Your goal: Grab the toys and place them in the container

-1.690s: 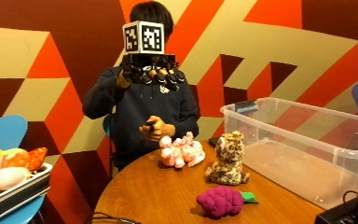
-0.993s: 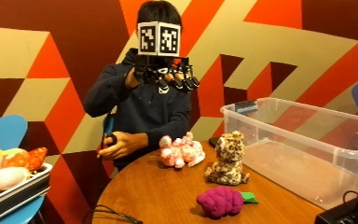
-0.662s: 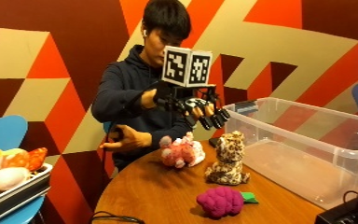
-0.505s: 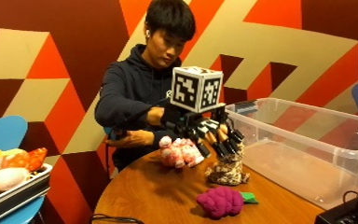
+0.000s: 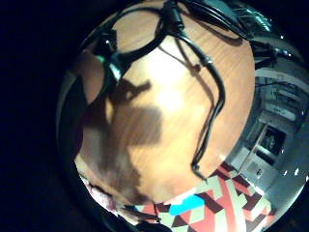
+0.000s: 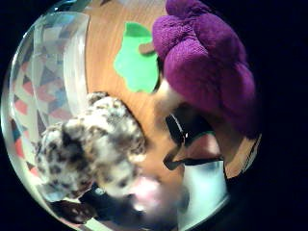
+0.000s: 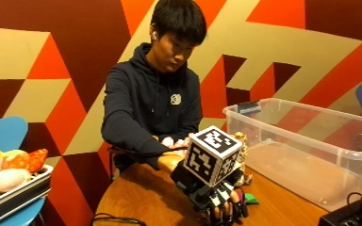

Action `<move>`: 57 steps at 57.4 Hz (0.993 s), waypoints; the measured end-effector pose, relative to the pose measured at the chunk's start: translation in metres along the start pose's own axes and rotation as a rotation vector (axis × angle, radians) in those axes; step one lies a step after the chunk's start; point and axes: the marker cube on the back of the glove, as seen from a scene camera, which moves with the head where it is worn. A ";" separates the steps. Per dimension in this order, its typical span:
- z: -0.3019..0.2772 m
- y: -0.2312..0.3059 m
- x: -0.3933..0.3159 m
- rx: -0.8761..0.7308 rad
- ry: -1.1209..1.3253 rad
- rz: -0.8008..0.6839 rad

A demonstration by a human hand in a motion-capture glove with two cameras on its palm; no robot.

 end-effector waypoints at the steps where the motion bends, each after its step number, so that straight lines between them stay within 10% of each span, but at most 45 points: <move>1: 0.000 -0.001 0.001 0.015 0.002 0.000; 38: -0.126 0.066 -0.031 0.456 -0.085 -0.011; 57: -0.251 0.145 -0.177 0.749 -0.161 -0.304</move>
